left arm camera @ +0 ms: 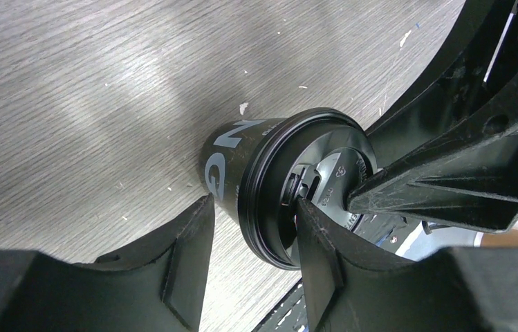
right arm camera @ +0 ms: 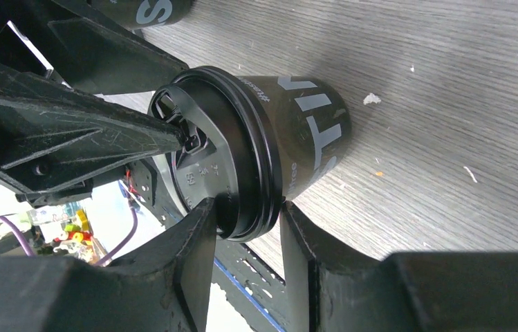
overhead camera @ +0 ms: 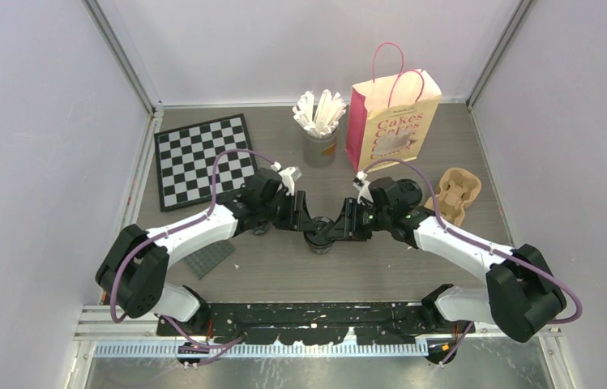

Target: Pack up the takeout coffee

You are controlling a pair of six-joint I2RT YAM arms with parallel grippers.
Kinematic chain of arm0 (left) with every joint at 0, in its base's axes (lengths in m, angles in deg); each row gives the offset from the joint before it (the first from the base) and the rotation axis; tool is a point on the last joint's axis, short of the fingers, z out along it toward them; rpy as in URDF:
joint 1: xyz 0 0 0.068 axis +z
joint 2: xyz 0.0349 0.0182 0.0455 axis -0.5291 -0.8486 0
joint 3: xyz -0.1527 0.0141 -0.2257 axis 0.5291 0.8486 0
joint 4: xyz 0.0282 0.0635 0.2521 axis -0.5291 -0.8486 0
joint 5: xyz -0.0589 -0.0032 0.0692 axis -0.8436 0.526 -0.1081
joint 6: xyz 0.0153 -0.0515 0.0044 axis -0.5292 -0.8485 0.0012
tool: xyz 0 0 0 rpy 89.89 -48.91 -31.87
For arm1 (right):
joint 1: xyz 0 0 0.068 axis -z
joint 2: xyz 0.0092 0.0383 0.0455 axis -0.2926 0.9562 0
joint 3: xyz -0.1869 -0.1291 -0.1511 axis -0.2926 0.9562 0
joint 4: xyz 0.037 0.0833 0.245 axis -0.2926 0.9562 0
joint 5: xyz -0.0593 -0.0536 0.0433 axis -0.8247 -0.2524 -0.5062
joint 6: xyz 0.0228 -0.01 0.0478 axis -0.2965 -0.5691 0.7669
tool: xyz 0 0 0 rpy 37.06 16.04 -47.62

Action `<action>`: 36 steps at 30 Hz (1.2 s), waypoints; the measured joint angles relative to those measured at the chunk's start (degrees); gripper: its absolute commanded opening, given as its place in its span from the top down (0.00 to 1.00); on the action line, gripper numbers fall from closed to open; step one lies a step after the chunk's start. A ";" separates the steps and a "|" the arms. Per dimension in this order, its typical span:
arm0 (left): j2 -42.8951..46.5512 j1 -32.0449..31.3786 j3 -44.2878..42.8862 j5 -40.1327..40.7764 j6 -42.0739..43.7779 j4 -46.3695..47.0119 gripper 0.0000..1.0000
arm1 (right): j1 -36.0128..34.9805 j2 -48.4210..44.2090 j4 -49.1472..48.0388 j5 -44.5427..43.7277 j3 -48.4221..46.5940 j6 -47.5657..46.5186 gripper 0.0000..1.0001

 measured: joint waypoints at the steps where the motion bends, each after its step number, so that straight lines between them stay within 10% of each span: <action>1: 0.00 -0.02 -0.09 0.17 0.11 -0.22 0.53 | 0.02 -0.15 -0.76 0.07 0.50 0.15 0.58; 19: -0.17 0.00 0.63 -1.01 0.98 2.73 0.57 | 0.13 0.20 2.93 -3.69 -2.27 -3.65 0.34; 36: -0.52 -0.04 0.79 -0.98 1.16 3.48 0.57 | 3.76 4.24 0.04 1.20 -3.91 -4.52 0.68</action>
